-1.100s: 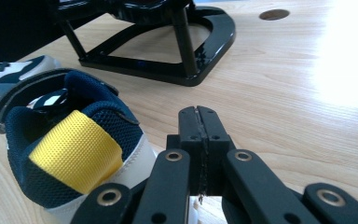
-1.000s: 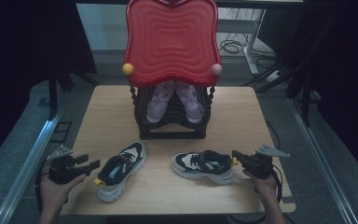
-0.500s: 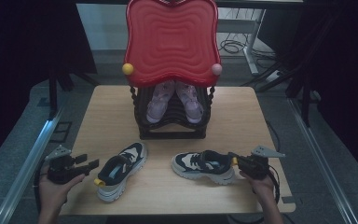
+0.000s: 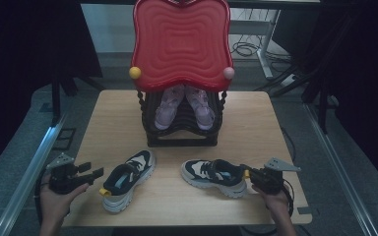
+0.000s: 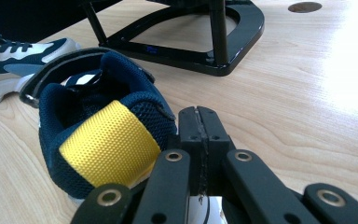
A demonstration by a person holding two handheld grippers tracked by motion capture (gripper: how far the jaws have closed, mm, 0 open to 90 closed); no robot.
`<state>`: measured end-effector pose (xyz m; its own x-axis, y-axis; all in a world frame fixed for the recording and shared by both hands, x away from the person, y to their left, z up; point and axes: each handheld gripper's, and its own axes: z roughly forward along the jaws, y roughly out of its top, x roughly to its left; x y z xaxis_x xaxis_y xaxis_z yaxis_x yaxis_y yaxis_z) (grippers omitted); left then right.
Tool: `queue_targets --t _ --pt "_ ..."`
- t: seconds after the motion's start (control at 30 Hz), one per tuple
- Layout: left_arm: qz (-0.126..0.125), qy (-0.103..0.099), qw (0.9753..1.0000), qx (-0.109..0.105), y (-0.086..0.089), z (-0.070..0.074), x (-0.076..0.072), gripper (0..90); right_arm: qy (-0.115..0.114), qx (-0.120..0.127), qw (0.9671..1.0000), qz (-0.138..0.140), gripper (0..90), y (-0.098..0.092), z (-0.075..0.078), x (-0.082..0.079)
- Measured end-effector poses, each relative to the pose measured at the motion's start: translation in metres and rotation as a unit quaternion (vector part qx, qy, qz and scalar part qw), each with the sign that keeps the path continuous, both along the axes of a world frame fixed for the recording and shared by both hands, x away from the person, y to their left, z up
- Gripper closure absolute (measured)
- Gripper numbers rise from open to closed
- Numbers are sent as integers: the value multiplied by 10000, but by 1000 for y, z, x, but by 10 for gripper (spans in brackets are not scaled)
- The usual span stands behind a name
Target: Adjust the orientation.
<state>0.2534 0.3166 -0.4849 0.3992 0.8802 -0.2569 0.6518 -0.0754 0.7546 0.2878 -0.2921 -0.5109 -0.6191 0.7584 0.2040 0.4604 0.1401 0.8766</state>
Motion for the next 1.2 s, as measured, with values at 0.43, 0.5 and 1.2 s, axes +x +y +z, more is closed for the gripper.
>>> queue_targets --t 0.43,0.5,1.2 --pt "50 -42 10000 -25 3 2 -2 357 -7 27 10000 -30 900 -3 -1 -19" --pt "57 -50 10000 -24 4 3 -2 357 -11 42 10000 -26 900 -2 -1 -23" --pt "12 -43 10000 -23 1 2 -2 357 -150 -27 9998 113 900 8 -1 -48"
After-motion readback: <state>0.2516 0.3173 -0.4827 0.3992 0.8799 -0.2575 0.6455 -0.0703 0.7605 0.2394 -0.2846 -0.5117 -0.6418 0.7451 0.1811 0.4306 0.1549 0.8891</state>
